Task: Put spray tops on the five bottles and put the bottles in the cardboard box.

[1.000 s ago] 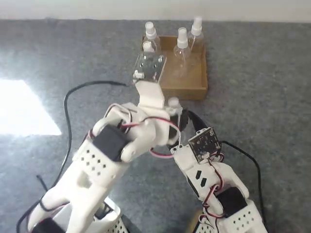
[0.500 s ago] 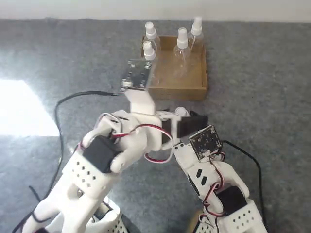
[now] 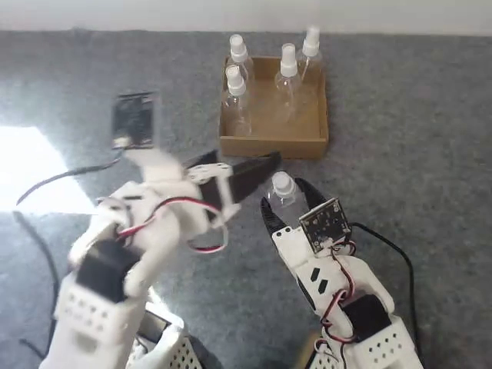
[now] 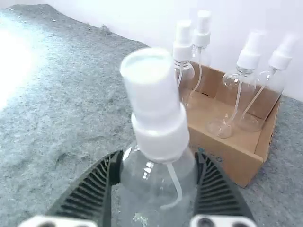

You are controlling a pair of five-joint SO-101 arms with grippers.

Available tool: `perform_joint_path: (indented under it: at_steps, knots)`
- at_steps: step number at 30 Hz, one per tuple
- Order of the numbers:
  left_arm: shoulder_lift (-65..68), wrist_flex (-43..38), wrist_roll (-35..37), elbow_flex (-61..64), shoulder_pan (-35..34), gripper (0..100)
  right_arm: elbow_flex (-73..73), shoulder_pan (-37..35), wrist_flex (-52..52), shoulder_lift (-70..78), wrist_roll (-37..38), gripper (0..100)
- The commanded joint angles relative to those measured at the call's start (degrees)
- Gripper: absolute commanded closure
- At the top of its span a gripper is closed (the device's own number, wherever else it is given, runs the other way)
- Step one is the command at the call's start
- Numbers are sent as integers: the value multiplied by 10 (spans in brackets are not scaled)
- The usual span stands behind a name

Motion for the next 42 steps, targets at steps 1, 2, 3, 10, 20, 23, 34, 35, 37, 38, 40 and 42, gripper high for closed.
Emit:
perform_joint_path:
  at_steps: [1, 2, 3, 10, 20, 23, 34, 35, 37, 38, 40, 42]
  knots:
    - [-50, 31, -7, 8, -55, 646, -17, 14, -12, -13, 2, 907]
    - [-62, 33, -7, 21, -76, 645, -17, 14, -12, -13, 2, 907]
    - [-75, 33, -7, 36, -97, 645, -17, 14, -12, -13, 2, 907]
    - [-187, -37, -4, 184, -223, 646, -27, 15, -7, -13, 3, 907]
    - [-413, -153, -5, 430, -305, 647, -42, 15, -6, -7, 3, 907]
    - [-467, -157, -4, 476, -309, 647, -41, 15, -6, -7, 3, 907]
    - [-462, -168, -6, 545, -348, 647, -37, 42, -8, -7, -1, 909]
    - [-462, -179, -6, 552, -348, 647, -37, 48, -9, -7, -1, 909]
    - [-462, -200, -5, 569, -346, 647, -39, 64, -11, -7, -1, 909]
    - [-462, -213, -5, 578, -345, 647, -42, 72, -11, -7, -1, 909]
    - [-462, -238, -5, 593, -345, 648, -47, 85, -12, -12, -1, 908]
    - [-462, -255, -5, 605, -345, 648, -67, 95, -8, -7, -1, 908]
